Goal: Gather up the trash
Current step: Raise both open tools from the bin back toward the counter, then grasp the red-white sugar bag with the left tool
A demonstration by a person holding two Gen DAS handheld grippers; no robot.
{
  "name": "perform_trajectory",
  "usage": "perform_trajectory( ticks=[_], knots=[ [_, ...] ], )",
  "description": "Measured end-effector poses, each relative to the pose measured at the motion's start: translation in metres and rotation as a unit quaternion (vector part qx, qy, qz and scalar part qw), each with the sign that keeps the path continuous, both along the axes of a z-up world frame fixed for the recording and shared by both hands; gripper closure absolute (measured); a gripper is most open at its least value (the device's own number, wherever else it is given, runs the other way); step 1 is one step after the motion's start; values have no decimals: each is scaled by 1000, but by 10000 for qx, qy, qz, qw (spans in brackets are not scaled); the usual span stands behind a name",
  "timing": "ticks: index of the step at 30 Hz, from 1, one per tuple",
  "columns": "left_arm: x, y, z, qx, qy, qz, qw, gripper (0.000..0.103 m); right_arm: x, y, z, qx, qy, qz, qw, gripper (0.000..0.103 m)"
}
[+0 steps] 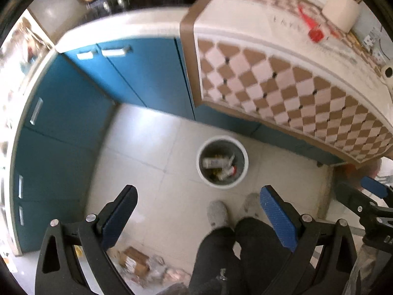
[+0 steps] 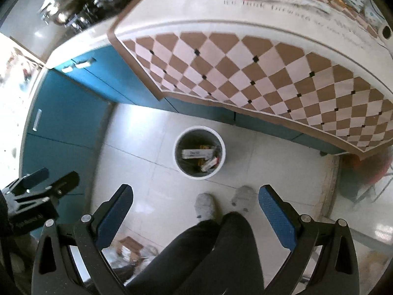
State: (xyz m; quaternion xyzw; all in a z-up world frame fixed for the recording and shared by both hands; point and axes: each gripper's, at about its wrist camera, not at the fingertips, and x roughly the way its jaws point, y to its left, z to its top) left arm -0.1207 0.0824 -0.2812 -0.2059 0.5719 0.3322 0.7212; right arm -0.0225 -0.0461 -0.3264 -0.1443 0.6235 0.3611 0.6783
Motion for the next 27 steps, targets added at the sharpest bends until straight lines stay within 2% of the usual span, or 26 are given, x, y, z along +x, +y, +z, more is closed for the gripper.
perform_trajectory(
  ticks=[4,7,9,13,16,20,24,27],
  knots=[
    [26,5,32,375,-283,-135,9988,1,13,-9,28,370,84,-248,9990,0],
    [55,13,55,717,-488,-188,9961,1,38,-18,53,654,57,-576,9962,0],
    [75,19,65,743,-628,-240,9950,1,58,-24,64,786,1,-768,9939,0],
    [132,26,69,749,-609,-381,9946,0,108,-39,86,1031,-125,-1265,9865,0],
    [177,31,65,511,-576,-425,9961,0,154,-54,87,1098,-105,-1666,9798,0],
    [237,42,52,-17,-613,-292,9977,0,226,-74,77,1070,125,-2131,9711,0],
    [315,59,29,-616,-558,-320,9960,1,300,-88,60,1045,343,-2491,9622,0],
    [369,72,8,-912,-458,-399,9940,1,357,-89,45,981,409,-2657,9582,0]
  ],
)
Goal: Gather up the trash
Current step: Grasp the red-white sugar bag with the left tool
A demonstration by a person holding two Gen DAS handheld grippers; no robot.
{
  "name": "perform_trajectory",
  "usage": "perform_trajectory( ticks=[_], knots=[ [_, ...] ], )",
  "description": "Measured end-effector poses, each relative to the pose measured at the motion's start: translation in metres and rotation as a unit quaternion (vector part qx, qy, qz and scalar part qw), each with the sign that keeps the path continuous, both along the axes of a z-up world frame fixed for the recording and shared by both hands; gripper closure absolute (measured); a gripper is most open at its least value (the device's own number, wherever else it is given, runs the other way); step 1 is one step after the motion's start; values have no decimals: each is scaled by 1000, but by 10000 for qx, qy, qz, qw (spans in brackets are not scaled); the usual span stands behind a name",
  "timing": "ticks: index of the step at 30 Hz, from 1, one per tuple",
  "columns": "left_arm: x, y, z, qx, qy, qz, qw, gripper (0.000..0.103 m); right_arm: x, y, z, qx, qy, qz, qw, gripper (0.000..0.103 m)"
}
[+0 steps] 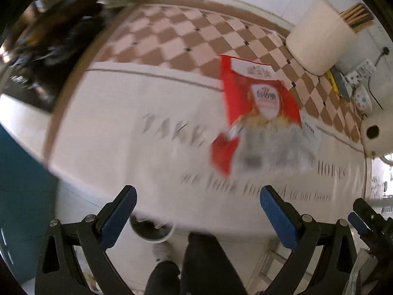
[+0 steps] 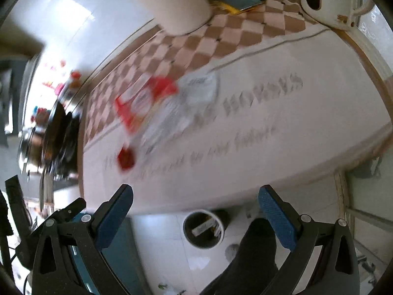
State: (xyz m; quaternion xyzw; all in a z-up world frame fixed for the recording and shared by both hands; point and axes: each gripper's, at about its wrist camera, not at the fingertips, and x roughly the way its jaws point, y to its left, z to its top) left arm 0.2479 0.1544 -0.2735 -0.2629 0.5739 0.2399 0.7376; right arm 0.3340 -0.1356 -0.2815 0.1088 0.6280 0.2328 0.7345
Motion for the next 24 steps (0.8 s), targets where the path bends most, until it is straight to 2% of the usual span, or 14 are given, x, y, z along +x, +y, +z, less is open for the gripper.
perform_trajectory(
  ticks=[6,8,12,13,15,17,19,22,24],
  knots=[
    [84,19,-46,-452,312,-222,9982,1,94,11,-35,-64,194,-101,9997,3],
    [103,21,-60,-512,436,-312,9973,1,115,19,-46,-79,281,-71,9996,9],
    [124,15,-79,-589,624,-422,9954,4,143,34,-63,-137,398,37,9991,11],
    [126,12,-79,-498,637,-419,9958,4,147,38,-66,-159,414,78,9990,11],
    [130,5,-78,-314,617,-447,9966,12,153,46,-71,-210,419,199,9987,11],
    [133,-5,-74,-68,620,-452,9970,35,156,53,-74,-262,401,302,9984,11],
    [137,-16,-71,79,672,-501,9965,48,159,58,-78,-304,406,382,9980,11],
    [139,-28,-63,477,772,-541,9944,82,162,63,-84,-334,470,434,9974,12],
    [137,-30,-60,499,773,-571,9941,89,163,63,-86,-333,507,446,9972,13]
  ],
)
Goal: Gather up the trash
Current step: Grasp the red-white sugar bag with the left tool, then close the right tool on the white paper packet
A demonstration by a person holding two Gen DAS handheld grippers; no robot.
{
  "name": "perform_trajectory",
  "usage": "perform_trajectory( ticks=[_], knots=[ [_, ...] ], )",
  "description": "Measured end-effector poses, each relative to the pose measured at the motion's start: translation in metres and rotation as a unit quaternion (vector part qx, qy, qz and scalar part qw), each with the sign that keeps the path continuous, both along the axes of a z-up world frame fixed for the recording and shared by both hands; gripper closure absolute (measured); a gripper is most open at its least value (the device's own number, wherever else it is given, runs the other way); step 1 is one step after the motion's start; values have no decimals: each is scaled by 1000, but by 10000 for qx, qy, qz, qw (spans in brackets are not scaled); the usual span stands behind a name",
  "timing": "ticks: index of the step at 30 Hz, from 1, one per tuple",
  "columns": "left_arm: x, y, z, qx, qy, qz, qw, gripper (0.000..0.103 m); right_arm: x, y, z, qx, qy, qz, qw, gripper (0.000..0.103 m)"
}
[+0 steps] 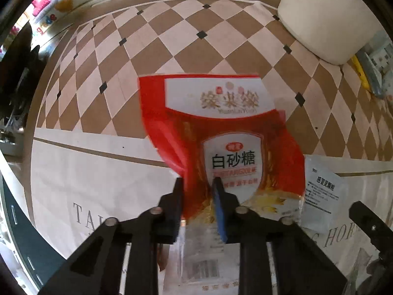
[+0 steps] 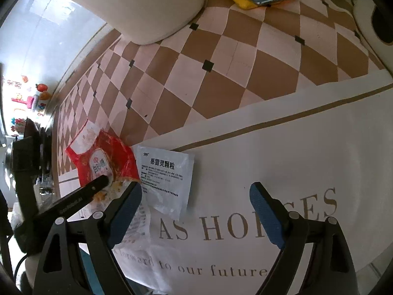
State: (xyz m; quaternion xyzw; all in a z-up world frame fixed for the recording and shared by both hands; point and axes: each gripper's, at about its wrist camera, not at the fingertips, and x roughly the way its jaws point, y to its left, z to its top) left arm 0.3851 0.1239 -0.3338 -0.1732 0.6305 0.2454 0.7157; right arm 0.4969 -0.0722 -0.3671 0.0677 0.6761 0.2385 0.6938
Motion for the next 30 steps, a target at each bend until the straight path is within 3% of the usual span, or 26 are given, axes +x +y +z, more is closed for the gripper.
perform_trajectory(
  ticks=[6,13,16,21,25,27,29,30],
  knots=[
    [-19,5,22,223,-224,108,9994,96,1,7,-4,14,44,103,9999,13],
    [-75,31,71,991,-454,664,9918,96,1,17,-4,41,-29,180,9998,13],
    [-71,52,80,1255,-436,868,9873,96,0,29,-9,-34,-62,253,9997,12],
    [-83,54,79,1302,-373,1064,9851,96,-9,51,-6,-432,-514,537,9963,12],
    [-82,61,77,1338,-371,1135,9838,96,-24,73,-7,-874,-1047,859,9869,13],
    [-83,60,79,1373,-373,1125,9834,96,-30,80,-6,-1037,-1329,962,9810,26],
    [-84,58,79,1399,-383,1111,9832,96,-37,87,-4,-1233,-1661,1057,9727,49],
    [-85,58,80,1394,-403,1108,9832,96,-39,88,-3,-1264,-1763,1082,9702,56]
  ],
)
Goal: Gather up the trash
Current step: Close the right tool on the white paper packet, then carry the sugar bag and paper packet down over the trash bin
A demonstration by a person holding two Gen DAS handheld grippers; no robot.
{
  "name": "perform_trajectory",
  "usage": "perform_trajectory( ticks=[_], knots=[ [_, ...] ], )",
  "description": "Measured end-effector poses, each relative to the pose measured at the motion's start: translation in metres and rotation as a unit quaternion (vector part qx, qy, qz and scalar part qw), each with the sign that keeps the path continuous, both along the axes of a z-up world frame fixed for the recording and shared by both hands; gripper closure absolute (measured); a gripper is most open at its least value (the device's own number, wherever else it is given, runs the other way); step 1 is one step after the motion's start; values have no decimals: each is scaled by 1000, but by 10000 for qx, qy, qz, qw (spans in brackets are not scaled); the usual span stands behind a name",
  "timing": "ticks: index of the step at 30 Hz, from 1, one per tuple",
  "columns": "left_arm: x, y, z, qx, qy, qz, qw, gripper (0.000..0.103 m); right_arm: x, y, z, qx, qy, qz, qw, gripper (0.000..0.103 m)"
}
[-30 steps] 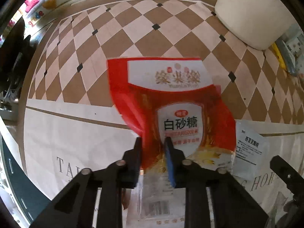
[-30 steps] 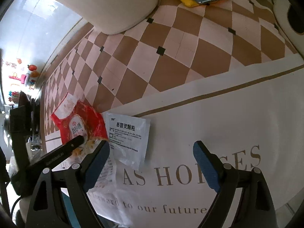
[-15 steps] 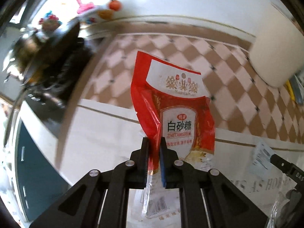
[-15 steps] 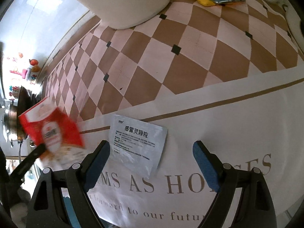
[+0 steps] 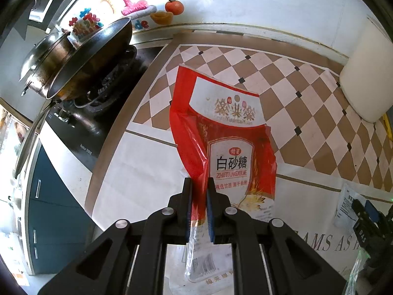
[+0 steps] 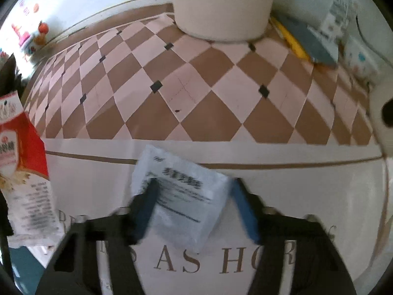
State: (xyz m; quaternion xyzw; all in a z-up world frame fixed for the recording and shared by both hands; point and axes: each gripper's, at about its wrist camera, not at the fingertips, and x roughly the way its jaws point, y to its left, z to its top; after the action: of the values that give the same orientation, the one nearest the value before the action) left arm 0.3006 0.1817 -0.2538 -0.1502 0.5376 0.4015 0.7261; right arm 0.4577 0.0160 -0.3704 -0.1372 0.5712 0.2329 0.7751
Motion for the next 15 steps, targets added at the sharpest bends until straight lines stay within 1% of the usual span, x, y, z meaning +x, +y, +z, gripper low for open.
perform_trajectory(
  ticks=[1,2,3,4,6,10,12,15],
  knots=[
    [0,-1,2,8,-27,-2,10000,96,-2,1,1,-42,-118,33,9999,68],
    [-1,-1,5,22,-69,-11,10000,96,-2,1,2,-23,-144,41,9999,79],
    [-1,-2,9,34,-121,-19,9999,96,-1,0,2,22,-132,39,9999,86],
    [-1,-1,12,38,-173,-24,9998,96,0,-2,3,167,-16,35,9999,94],
    [-2,-1,23,93,-299,-46,9995,96,3,-7,5,360,159,-63,9992,94],
    [-6,1,54,320,-570,-52,9978,96,7,-23,19,770,275,-259,9963,95],
    [-11,3,73,491,-711,-36,9963,96,6,-30,31,1007,303,-312,9940,95],
    [-18,6,94,728,-815,-12,9940,96,4,-33,54,1306,256,-302,9906,96]
  ],
)
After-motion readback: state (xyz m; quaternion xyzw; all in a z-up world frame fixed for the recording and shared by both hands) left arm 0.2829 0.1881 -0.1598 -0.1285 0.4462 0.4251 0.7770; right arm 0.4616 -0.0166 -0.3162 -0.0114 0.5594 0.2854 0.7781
